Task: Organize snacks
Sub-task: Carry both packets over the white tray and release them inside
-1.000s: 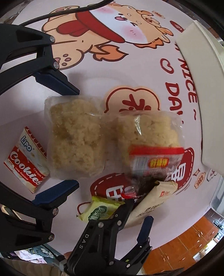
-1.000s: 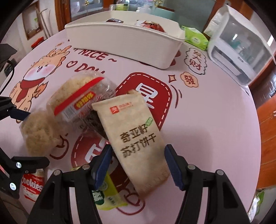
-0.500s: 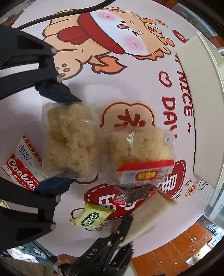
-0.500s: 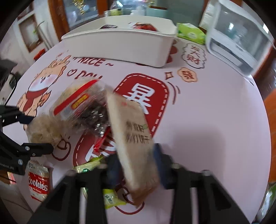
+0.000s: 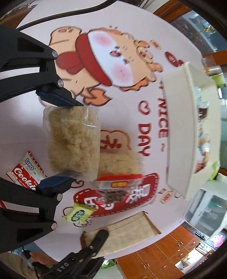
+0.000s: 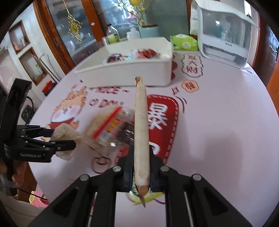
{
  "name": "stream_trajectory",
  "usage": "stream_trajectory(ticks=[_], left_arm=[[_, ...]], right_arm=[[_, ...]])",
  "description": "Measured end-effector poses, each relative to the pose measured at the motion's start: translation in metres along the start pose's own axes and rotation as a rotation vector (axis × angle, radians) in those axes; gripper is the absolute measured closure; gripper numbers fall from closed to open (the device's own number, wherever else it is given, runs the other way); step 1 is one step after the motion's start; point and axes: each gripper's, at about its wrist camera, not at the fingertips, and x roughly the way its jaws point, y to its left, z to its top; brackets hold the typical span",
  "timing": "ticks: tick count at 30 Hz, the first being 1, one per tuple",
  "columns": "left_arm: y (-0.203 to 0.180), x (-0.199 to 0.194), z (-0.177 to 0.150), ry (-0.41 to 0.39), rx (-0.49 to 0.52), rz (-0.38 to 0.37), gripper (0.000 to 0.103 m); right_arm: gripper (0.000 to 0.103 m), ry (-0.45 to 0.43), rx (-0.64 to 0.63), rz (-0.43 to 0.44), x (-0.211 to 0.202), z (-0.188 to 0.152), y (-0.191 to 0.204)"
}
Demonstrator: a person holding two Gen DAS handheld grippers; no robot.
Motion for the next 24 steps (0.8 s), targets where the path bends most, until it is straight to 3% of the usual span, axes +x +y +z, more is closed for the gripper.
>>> stream_trajectory(ticks=[14, 24], left_arm=[[-0.016, -0.051, 0.049, -0.154, 0.087, 0.079, 0.036], [0.0, -0.092, 0.12, -0.265, 0.153, 0.167, 0.036]], right_arm=[[0.09, -0.098, -0.081, 0.064, -0.034, 0.068, 0.055], [0.09, -0.166, -0.078, 0.01, -0.041, 0.144, 0.074]])
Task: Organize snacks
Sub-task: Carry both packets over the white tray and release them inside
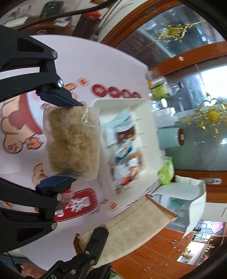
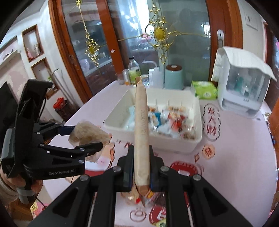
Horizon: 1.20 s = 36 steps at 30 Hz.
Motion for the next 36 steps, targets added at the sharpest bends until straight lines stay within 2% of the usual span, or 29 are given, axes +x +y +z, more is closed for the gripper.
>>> stream_trajectory(ticks=[10, 17, 22, 32, 34, 36], left_arm=[[0.025, -0.009, 0.089, -0.106, 0.034, 0.089, 0.036], [0.037, 0.01, 0.135, -0.131, 0.03, 0.123, 0.036], [0.038, 0.039, 0.15, -0.103, 0.022, 0.131, 0.036], [0.036, 0.087, 0.152, -0.034, 0.014, 0.121, 0.035], [0.036, 0.093, 0.151, -0.02, 0.014, 0.12, 0.033], [0.036, 0.1, 0.149, 0.001, 0.011, 0.115, 0.026]], right_arm=[[0.09, -0.101, 0.071, -0.091, 0.008, 0.084, -0.004], [0.09, -0.12, 0.155, -0.107, 0.034, 0.121, -0.021], [0.09, -0.099, 0.187, -0.132, 0.058, 0.132, -0.029], [0.089, -0.007, 0.227, -0.187, 0.112, 0.133, -0.047], [0.088, 0.002, 0.223, -0.202, 0.117, 0.132, -0.049], [0.088, 0.015, 0.218, -0.203, 0.122, 0.132, -0.05]])
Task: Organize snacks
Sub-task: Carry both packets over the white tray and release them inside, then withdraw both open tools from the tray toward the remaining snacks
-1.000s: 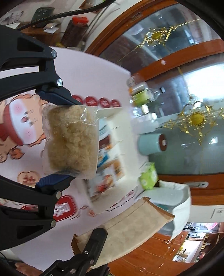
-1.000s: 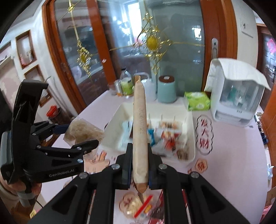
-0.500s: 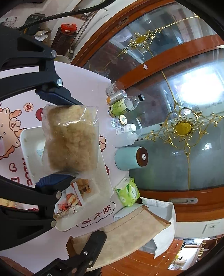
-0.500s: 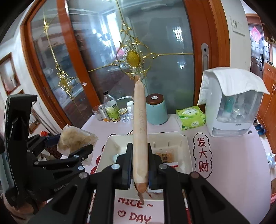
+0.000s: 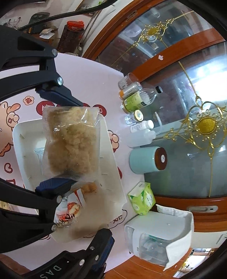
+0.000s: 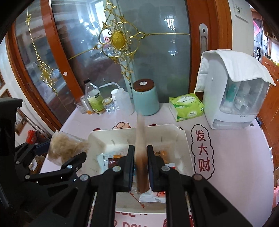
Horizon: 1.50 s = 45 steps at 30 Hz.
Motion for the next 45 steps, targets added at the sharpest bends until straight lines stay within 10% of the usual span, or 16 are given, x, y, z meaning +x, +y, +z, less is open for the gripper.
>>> stream_trajectory(ticks=[3, 8, 45], left_arm=[[0.0, 0.009, -0.002, 0.029, -0.006, -0.019, 0.008], [-0.004, 0.018, -0.01, 0.07, 0.021, -0.03, 0.007], [-0.035, -0.105, -0.076, -0.079, 0.02, -0.097, 0.007]], right_arm=[[0.079, 0.038, 0.003, 0.015, 0.007, -0.002, -0.001], [0.052, 0.037, 0.018, 0.001, 0.005, -0.008, -0.006], [0.051, 0.014, -0.003, 0.068, -0.094, -0.07, -0.029]])
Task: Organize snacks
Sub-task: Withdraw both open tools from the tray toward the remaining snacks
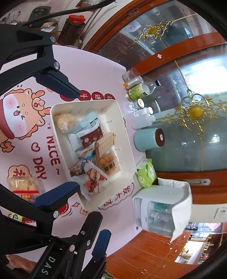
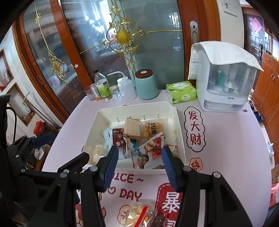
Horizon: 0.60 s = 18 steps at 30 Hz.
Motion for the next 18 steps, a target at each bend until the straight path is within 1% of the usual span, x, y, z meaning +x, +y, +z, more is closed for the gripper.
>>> stream_trajectory(ticks=[7, 11, 14, 18], left_arm=[[-0.018, -0.042, -0.023, -0.073, 0.0, -0.041, 0.007], [-0.025, -0.059, -0.041, -0.1, -0.011, -0.082, 0.007], [-0.033, -0.066, -0.062, -0.099, -0.019, -0.116, 0.007], [-0.048, -0.06, -0.1, -0.048, 0.002, -0.145, 0.007]], right_arm=[[0.05, -0.035, 0.0, 0.019, -0.035, -0.024, -0.015], [0.048, -0.029, -0.014, -0.001, -0.049, -0.047, -0.025], [0.046, -0.025, -0.025, -0.022, -0.056, -0.068, -0.034], [0.046, -0.003, -0.037, -0.058, -0.056, -0.098, -0.047]])
